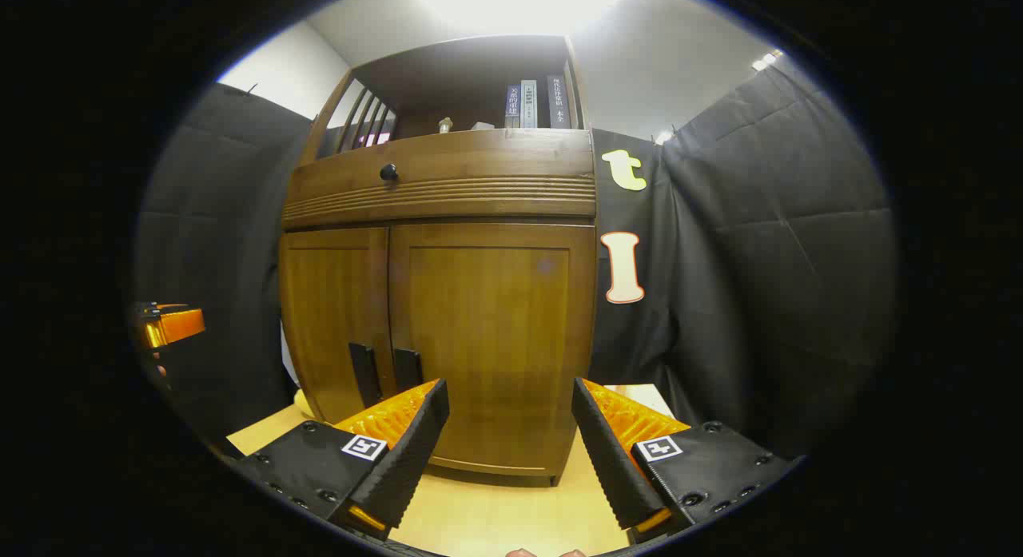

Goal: Open the right door of the double-door shoe cabinet with the right hand, and open the left door with the left hand.

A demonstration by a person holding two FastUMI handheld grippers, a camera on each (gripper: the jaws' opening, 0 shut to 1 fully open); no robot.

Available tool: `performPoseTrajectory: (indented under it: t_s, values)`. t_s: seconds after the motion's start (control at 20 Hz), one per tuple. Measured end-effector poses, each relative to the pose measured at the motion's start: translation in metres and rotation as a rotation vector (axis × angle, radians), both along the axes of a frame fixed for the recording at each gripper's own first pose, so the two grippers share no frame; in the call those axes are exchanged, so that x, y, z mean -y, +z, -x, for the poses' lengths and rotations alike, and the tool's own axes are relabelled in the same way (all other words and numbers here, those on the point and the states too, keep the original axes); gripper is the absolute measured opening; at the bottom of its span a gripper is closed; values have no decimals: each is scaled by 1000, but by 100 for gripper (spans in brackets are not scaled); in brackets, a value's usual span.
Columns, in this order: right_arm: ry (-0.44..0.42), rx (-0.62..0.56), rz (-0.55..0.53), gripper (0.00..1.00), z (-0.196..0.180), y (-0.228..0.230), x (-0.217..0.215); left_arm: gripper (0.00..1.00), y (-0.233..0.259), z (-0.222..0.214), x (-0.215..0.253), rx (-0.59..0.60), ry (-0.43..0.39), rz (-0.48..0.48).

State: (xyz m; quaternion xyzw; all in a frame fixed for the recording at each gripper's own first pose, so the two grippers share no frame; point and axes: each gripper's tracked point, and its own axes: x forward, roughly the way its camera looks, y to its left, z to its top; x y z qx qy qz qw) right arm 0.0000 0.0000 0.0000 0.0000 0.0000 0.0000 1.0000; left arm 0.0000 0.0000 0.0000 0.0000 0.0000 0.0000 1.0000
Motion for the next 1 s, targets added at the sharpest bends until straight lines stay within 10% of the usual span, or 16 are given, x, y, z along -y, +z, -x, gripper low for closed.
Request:
performPoseTrajectory:
  t_s: [0.2, 1.0]
  values:
    - [78, -36, 105, 98, 2, -2, -6, 96, -5, 3, 1, -25, 8, 8]
    - [-14, -33, -21, 97, 3, -2, -6, 96, -28, 49, 5, -60, 52, 7]
